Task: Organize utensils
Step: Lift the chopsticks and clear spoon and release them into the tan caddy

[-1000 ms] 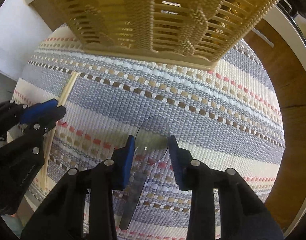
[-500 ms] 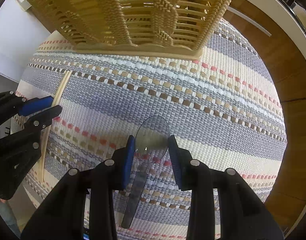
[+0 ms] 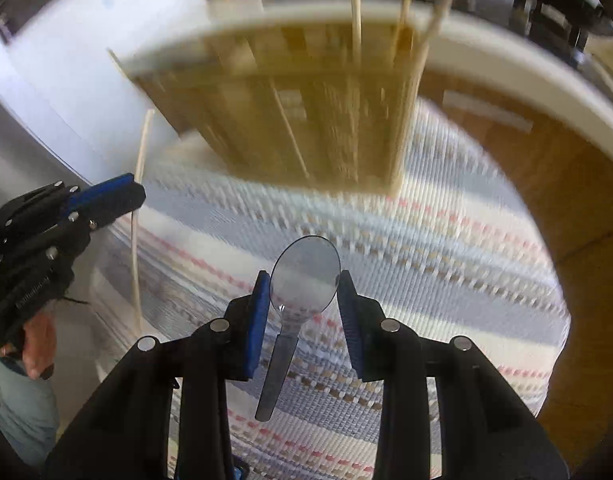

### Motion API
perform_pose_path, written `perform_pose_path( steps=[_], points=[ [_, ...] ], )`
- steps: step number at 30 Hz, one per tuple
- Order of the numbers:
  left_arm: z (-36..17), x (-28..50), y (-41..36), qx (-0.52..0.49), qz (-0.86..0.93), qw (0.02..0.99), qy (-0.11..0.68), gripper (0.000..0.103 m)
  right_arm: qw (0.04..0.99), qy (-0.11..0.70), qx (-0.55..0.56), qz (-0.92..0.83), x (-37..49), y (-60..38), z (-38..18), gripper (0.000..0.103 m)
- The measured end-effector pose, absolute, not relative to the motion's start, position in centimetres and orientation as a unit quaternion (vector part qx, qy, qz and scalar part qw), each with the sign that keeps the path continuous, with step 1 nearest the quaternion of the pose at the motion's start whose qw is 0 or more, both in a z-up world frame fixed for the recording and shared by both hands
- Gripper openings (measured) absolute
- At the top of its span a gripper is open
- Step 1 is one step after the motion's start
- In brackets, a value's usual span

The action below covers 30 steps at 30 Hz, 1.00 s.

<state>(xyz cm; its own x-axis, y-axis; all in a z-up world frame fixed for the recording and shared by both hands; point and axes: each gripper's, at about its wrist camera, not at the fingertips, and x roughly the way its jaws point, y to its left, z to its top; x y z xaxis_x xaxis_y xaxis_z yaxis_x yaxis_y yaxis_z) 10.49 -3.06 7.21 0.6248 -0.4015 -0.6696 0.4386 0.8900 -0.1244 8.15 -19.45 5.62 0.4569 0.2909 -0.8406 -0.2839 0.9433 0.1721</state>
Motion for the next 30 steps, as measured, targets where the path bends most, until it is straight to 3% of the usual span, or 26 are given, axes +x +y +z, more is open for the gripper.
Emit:
perform_pose_path(
  steps=[7,15,20,30],
  points=[
    [15.4,10.5,-1.4,-0.024,-0.212,0.952,0.219,0.009,0.929,0.332,0.010,0.162,5.9,-21.3,16.4,0.031],
    [19.6,15.3,-0.1,-0.107,-0.183,0.969,0.127,0.009,0.972,0.214,0.022,0.094,8.9,-21.9,22.8,0.031],
    [19.2,17.6,0.7,-0.133,-0.168,0.973,0.092,0.009,0.984,0.173,0.003,0.038,11.9,-21.4,23.2,0.031],
    [14.8,20.8,-0.5,-0.105,-0.159,0.977,0.096,0.009,0.985,0.171,-0.021,-0.022,16.1,-20.8,17.8,0.031]
  ],
)
